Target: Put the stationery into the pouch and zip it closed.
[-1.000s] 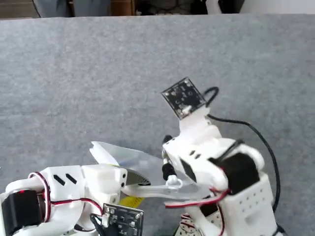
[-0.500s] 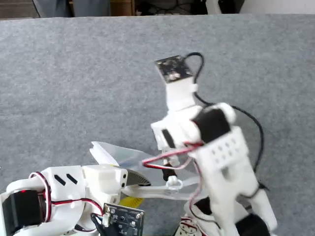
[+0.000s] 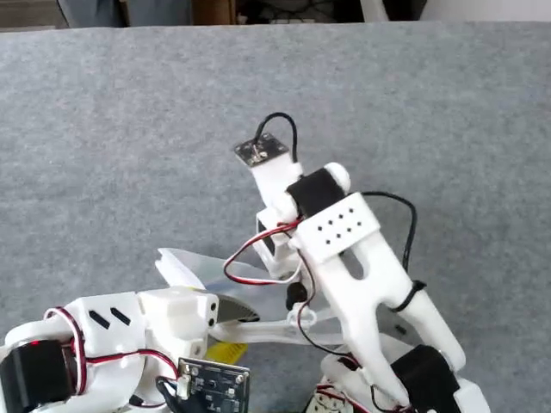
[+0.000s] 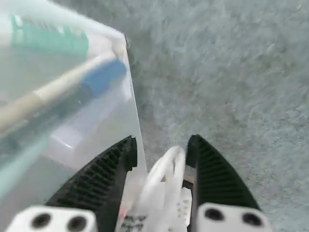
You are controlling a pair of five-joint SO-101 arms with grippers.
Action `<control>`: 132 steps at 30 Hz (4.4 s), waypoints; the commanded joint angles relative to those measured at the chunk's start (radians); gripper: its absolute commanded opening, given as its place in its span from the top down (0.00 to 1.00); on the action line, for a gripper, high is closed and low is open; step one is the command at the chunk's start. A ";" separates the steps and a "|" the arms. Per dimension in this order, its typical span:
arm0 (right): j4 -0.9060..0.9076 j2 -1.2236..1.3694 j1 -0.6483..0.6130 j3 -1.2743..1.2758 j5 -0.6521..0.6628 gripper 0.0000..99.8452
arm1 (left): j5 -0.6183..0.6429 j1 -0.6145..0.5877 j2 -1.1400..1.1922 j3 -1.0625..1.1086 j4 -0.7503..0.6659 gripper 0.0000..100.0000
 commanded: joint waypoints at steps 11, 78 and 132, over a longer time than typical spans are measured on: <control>0.012 -0.114 -0.003 0.025 0.018 0.99 | -0.003 -0.108 0.048 0.110 0.061 0.97; 0.012 -0.254 -0.012 0.242 0.381 0.99 | -0.025 -0.232 0.040 0.180 -0.011 0.97; 0.006 -0.171 0.736 -0.232 0.275 0.99 | -0.104 -0.085 0.212 0.332 0.017 0.97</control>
